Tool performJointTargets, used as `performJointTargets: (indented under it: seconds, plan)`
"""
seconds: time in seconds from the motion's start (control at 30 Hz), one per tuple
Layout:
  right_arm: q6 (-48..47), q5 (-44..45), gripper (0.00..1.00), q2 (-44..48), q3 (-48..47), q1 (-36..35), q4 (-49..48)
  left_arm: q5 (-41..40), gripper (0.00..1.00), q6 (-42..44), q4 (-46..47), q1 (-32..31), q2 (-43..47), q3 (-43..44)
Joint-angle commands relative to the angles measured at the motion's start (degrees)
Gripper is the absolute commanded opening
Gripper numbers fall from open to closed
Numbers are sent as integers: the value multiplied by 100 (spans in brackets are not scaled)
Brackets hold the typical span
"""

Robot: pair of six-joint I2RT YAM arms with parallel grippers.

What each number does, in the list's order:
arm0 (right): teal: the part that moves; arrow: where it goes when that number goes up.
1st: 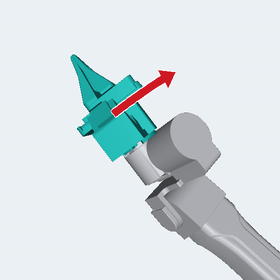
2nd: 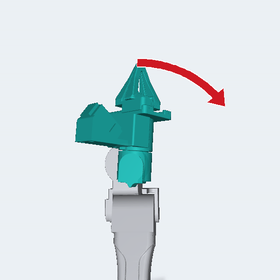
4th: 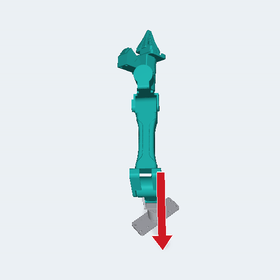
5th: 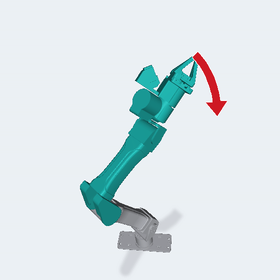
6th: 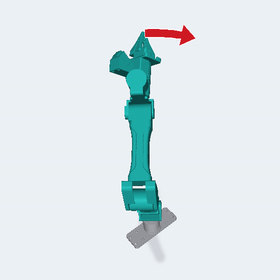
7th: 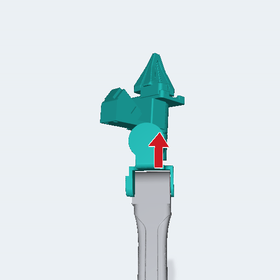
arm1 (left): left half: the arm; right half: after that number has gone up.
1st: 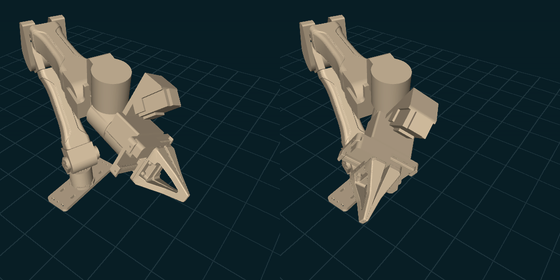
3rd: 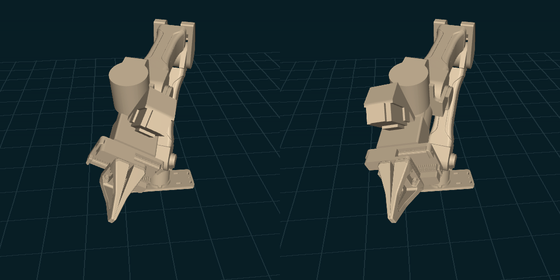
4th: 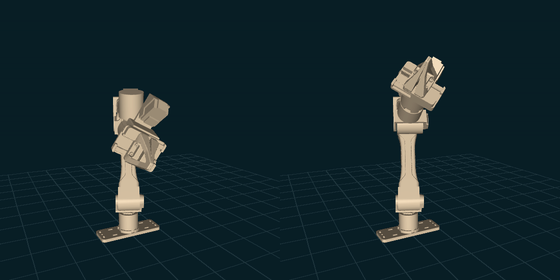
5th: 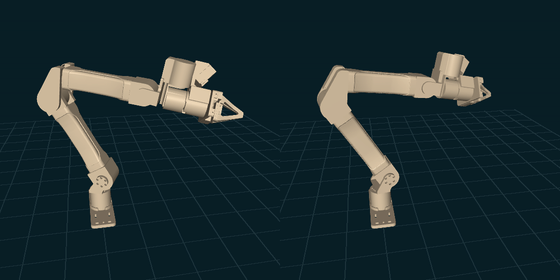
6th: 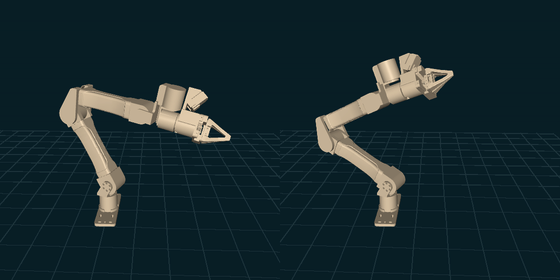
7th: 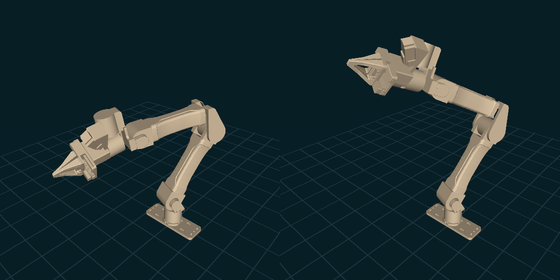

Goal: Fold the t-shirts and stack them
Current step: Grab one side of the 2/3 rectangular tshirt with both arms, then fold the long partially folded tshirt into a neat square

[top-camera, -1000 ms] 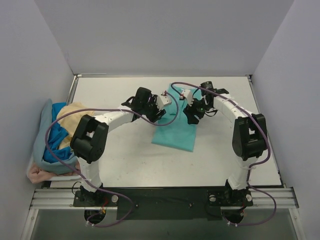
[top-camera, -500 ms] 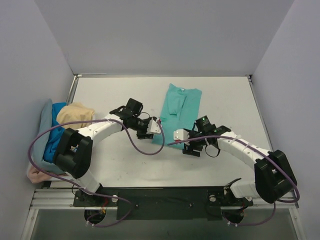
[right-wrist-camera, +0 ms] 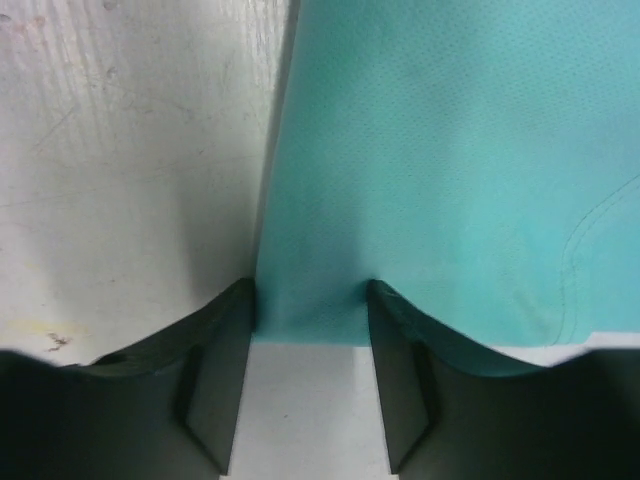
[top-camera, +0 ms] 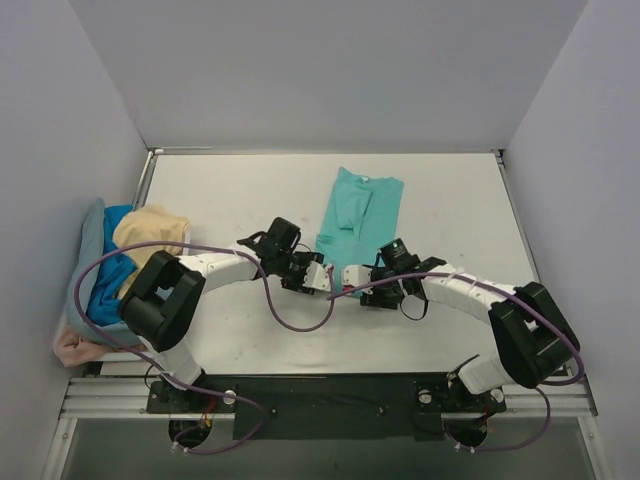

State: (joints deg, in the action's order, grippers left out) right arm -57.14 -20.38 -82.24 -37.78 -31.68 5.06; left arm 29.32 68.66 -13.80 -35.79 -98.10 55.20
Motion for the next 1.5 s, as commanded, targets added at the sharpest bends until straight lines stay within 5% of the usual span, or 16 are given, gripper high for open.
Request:
performJointTargets:
  seconds: [0.0, 0.13, 0.37, 0.43, 0.47, 0.5, 0.67, 1.0, 1.3, 1.47]
  plan:
    - [133, 473, 37, -275, -124, -57, 109, -164, 59, 182, 124, -68, -121, 35]
    - [151, 395, 15, -337, -221, -66, 258, -180, 59, 279, 18, -156, -174, -79]
    - [142, 333, 0, -284, -248, -58, 382, -286, 59, 552, -317, -235, -174, -132]
    - [134, 307, 0, -249, -230, -58, 382, -471, 35, 499, 78, -279, -191, -273]
    - [151, 298, 0, -232, -239, -66, 382, -515, 6, 447, 314, -314, -191, -343]
    - [160, 281, 0, -205, -256, -66, 408, -559, 0, 385, 482, -314, -191, -343]
    - [169, -26, 0, 111, -616, -40, 1101, -524, 0, -99, -235, -280, 71, 78]
    - [599, -1125, 0, 1613, -1003, -486, 3158, 460, 0, -177, -3865, -121, 1477, 790]
    - [2275, -2136, 0, 2808, -1434, -1551, 4161, 1328, 0, -415, -6246, -314, 2770, 1414]
    - [2884, -2313, 0, 2793, -1469, -1438, 4091, 1209, 0, -1618, -5471, -314, 2964, 1696]
